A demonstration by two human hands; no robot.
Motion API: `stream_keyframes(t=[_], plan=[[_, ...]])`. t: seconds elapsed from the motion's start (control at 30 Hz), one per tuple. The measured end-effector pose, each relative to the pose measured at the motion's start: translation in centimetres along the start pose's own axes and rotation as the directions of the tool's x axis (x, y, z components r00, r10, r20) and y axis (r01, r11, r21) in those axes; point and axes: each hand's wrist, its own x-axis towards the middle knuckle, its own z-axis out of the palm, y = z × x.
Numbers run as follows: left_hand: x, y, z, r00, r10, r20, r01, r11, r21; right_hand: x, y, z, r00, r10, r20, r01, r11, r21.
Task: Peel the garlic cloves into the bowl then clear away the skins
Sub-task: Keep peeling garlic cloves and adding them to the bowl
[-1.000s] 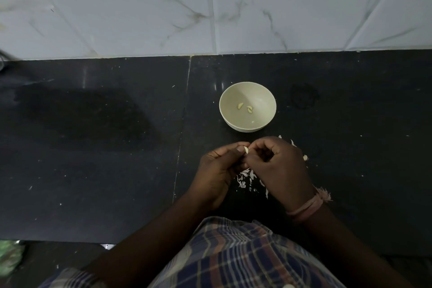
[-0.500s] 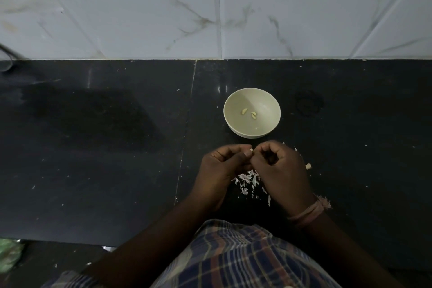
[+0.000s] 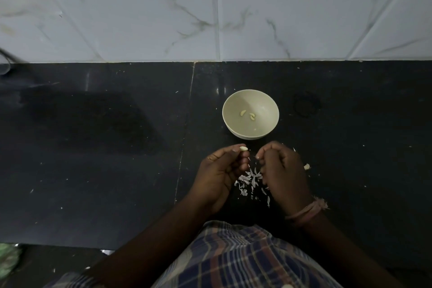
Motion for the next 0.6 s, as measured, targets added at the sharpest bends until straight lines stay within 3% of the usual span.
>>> stream_keyframes(t=[0.17,0.4,0.6], plan=[[0.0,-0.3,0.0,1.0,-0.02,-0.008,0.02,1.0,-0.017,-0.2,-0.1,0.1,0.992,-0.128,-0.007,0.125,0.98,-0.155],[-0.2,-0.3,-0.1,0.997,0.08,0.017,-0.08,0.995,0.052,-0.9,0.0,0.2,0.976,-0.216,0.024,0.218,0.973,-0.081],[-0.7,-0.7,0.1,0.989,0.143,0.042,-0.148,0.97,0.195,-1.3,-1.1,-0.2,0.989,-0.143,0.036,0.144,0.99,-0.013]])
